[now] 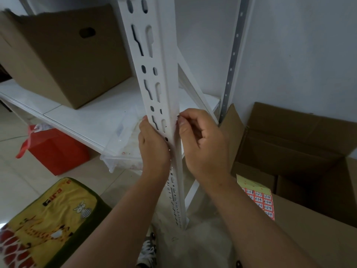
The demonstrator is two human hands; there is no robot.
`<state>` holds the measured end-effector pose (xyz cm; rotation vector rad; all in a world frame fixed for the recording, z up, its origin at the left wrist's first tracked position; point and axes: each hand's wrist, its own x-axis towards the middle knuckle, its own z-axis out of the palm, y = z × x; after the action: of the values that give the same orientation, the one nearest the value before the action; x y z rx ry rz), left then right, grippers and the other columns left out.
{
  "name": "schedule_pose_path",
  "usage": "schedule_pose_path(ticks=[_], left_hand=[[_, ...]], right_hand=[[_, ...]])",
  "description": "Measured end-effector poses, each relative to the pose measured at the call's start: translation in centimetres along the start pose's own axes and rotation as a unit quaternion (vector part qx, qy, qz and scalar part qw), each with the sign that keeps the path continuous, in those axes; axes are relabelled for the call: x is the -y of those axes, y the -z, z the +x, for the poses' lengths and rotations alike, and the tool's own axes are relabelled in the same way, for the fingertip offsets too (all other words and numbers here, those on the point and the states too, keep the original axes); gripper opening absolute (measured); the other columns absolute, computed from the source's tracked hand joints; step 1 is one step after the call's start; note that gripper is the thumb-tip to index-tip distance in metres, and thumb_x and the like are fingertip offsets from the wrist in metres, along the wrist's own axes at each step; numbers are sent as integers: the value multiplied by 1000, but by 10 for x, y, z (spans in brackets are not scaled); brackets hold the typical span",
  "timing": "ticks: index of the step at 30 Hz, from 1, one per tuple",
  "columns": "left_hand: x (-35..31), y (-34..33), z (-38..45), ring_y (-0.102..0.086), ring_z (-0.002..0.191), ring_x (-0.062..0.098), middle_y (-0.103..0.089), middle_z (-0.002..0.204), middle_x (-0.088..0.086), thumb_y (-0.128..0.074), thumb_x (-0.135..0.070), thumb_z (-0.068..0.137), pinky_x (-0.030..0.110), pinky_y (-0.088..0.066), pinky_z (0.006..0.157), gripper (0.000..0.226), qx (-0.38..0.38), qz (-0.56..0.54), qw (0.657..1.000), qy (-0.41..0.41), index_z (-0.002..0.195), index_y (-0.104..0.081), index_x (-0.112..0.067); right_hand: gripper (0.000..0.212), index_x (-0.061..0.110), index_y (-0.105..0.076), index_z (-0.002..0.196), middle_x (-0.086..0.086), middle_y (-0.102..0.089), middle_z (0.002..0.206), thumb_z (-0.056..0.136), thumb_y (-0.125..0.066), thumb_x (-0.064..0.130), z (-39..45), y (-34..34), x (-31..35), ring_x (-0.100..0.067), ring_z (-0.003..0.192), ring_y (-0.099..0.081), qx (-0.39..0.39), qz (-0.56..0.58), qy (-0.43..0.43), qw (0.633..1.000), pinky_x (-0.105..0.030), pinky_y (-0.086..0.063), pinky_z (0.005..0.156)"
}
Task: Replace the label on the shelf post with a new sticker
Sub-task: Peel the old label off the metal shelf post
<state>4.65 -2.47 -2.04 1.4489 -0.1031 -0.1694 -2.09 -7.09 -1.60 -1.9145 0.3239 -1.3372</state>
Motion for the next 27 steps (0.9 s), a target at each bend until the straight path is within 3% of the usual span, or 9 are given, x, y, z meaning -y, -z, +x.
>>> schedule_pose_path(ticks=[5,11,27], left_hand=[[1,-2,0,-66,91,23,-69,92,6,-26,-42,98,49,-53,91,45,-3,-16,1000,12,87,-65,-23],[1,-3,-1,-67,85,20,-67,76,-2,-26,-41,100,48,-54,89,46,5,-36,999,9,78,-63,-26],[0,-7,-4,-63,69,6,-64,62,-13,-29,-40,102,34,-53,76,42,-8,-69,998,4,75,-60,-28]], right_hand=[[14,5,-66,105,11,-61,92,94,-58,8,-1,-2,0,-1,90,-59,-18,-19,25,999,-9,-49,76],[11,1,-67,100,-7,-70,89,92,-60,5,-2,-3,-2,-10,84,-61,-42,-72,84,993,-15,-52,72],[7,-1,-64,97,-9,-67,88,91,-60,1,-3,-8,-2,-10,84,-53,-44,-118,104,987,-8,-43,72]])
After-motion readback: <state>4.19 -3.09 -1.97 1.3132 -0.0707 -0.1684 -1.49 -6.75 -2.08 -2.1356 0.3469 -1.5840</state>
